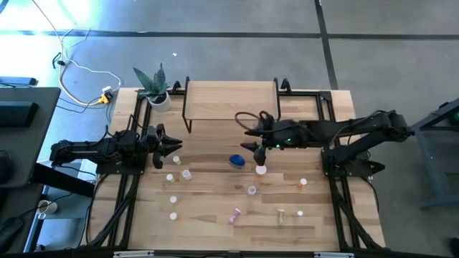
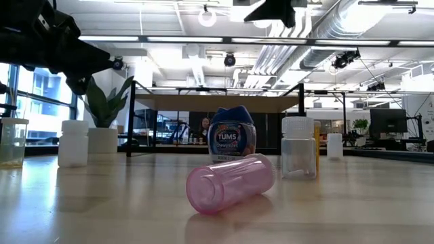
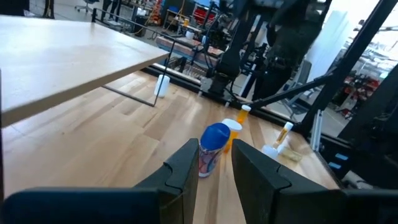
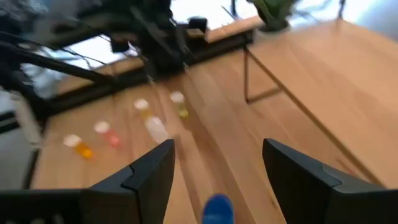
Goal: Pick and place medicine bottles onto shelf by color
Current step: Put the large blue gummy pill bottle on the shelf
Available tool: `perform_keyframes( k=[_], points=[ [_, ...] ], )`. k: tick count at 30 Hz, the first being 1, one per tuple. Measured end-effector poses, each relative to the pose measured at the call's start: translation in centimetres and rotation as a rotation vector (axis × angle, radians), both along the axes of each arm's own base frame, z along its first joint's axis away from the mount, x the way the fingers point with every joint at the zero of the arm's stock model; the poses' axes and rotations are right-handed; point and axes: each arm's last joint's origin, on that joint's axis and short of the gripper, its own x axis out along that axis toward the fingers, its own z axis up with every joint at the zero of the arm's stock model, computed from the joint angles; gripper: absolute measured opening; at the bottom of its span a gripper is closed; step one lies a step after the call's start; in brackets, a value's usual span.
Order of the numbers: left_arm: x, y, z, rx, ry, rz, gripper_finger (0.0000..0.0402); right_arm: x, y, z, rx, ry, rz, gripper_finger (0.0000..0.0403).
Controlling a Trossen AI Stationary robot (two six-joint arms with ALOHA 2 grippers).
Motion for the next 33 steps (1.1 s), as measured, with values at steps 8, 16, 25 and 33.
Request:
perform_keyframes(
  k=[8,16,25,33],
  points=[
    [0.0,0.0,0.0,-0.138,-0.031,0.000,0.0087,2.1,0.2,-3.4,-0.003,0.136,-0.002,0.0268],
    [0.0,0.0,0.0,-0.136,-0.030,0.000,0.0087,4.0,0.6,-7.0,-0.039,0.265,0.074,0.0277],
    [0.0,0.0,0.0,-0.133,-0.029,0.000,0.0087,5.4,1.0,-9.5,-0.006,0.314,0.109,0.0277],
    [0.0,0.0,0.0,-0.134,-0.029,0.001,0.0087,6.2,1.0,-11.4,-0.005,0.363,0.097,0.0277]
  ],
)
